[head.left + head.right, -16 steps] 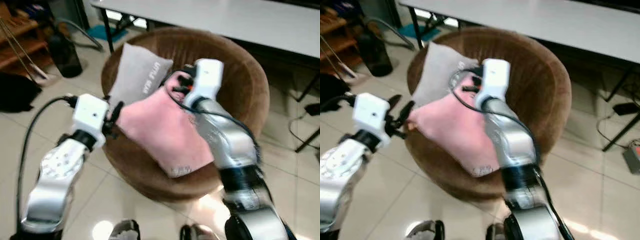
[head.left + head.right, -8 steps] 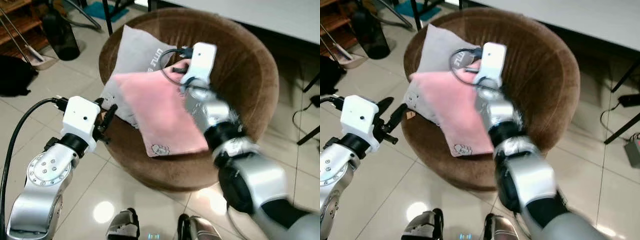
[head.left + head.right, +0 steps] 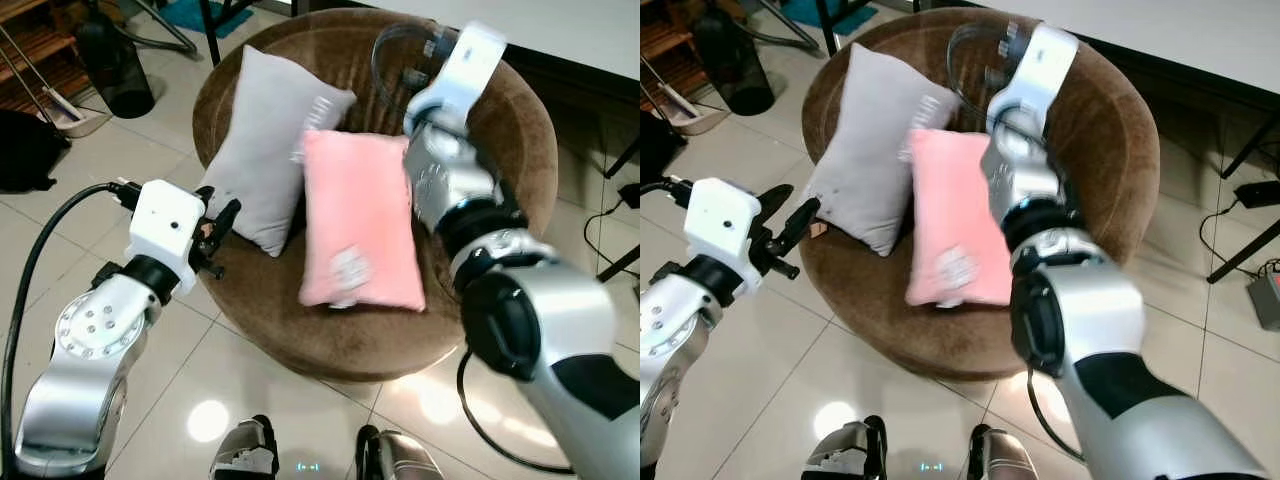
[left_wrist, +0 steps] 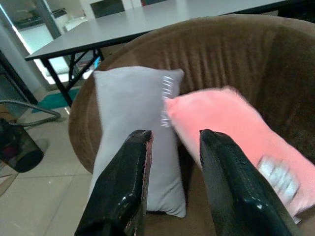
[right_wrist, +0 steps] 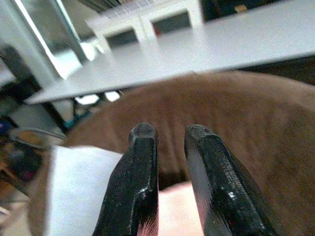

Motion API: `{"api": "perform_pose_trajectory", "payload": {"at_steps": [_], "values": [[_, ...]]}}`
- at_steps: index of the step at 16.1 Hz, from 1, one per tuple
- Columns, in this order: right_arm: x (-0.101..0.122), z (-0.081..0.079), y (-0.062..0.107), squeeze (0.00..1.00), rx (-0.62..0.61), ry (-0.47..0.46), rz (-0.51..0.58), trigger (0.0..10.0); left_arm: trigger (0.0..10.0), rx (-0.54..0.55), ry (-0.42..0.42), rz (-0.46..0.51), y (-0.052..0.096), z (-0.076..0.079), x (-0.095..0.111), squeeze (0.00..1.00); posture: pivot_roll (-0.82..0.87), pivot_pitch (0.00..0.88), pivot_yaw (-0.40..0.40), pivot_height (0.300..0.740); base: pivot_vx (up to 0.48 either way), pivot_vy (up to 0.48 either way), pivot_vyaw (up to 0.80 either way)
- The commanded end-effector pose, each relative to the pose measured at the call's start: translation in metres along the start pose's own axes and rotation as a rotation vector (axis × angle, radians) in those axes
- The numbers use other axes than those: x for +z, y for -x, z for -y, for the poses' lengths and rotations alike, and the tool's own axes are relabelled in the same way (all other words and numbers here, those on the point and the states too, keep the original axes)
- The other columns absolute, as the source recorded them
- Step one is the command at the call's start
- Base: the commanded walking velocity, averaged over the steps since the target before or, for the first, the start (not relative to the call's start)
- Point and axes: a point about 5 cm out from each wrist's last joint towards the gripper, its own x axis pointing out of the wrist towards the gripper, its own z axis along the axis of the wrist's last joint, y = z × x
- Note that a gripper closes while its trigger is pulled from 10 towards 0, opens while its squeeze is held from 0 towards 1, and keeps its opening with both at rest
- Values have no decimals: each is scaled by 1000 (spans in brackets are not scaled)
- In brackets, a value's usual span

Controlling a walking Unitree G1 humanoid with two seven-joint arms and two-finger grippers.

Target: Move the pillow to the sofa from floor

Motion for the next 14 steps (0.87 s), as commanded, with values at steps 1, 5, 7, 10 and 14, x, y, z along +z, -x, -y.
{"api": "perform_pose_trajectory", "payload": {"at_steps": [1,5,7,10,14], "values": [[5,-4,-2,0,61,36,11,10000,10000,1,-10,-1,-3,2,-2,0,129,158,-6,740,0,0,0],[-24,16,25,0,183,127,26,10000,10000,42,95,-13,-5,19,-15,0,63,108,1,740,0,0,-308],[-45,42,77,0,210,279,-19,10000,10000,55,142,-50,-2,26,-29,0,12,89,20,740,0,0,-800],[-55,78,116,0,128,347,-108,10000,10000,36,136,-80,-6,31,-41,0,-32,65,24,740,0,0,-800],[-66,110,175,0,-66,390,-273,10000,10000,49,77,-93,-9,35,-50,0,-26,56,20,740,0,0,-800]]}}
